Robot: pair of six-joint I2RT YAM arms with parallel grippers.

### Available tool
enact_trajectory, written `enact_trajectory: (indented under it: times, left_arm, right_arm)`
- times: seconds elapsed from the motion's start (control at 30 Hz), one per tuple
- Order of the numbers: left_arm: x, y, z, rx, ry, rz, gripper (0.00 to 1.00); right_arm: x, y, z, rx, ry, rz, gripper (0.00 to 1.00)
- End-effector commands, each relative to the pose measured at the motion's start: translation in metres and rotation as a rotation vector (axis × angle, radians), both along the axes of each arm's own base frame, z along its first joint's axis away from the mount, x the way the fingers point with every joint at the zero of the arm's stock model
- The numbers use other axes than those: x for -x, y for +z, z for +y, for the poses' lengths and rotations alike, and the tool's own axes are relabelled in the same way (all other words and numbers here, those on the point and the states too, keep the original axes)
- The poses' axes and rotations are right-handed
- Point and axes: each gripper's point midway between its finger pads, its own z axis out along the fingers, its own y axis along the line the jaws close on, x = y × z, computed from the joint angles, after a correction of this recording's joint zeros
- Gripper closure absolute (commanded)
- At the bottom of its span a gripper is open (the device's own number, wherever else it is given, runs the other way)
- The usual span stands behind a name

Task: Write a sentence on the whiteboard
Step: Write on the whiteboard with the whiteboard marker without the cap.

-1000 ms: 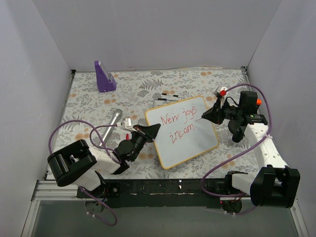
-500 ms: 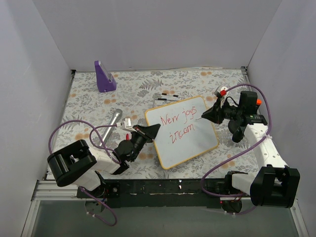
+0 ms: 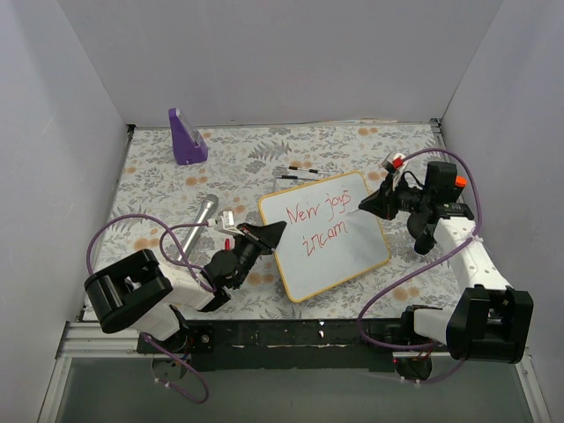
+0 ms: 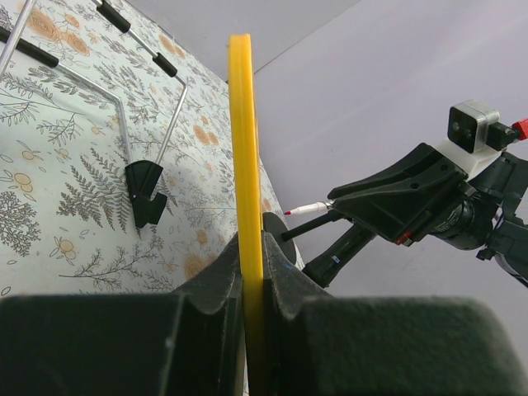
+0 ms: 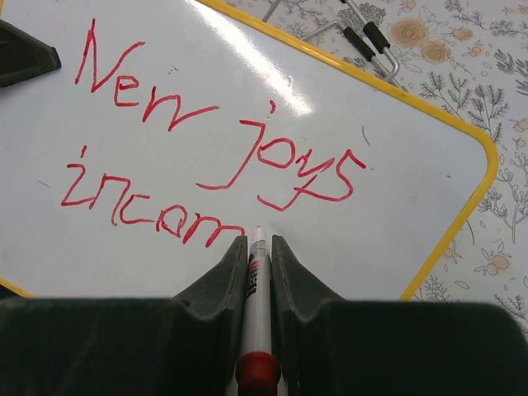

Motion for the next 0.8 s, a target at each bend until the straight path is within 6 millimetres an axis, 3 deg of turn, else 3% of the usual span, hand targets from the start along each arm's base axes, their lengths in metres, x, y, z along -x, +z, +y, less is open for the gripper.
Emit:
enact_trajectory:
  times: [0.0,0.3,0.77]
  left_arm:
    - [0.0114,0.0627,0.0107,0.163,-0.005,-0.182,1.0]
    - [0.0106,0.0625,0.0089,0.161,-0.007,-0.181,1.0]
    - [0.01,0.0629,0.008,0.162,-0.009,-0.18,1.0]
  right_arm:
    - [-0.0044,-0.0083,-0.0018,-0.01,-0.021,0.018,0.99]
    - [-0.0068,-0.0166,-0.0044,-0.001,-0.047,0.034,0.99]
    - [-0.0082,-0.0104,-0.0042,-0.004,-0.047,0.011,0.99]
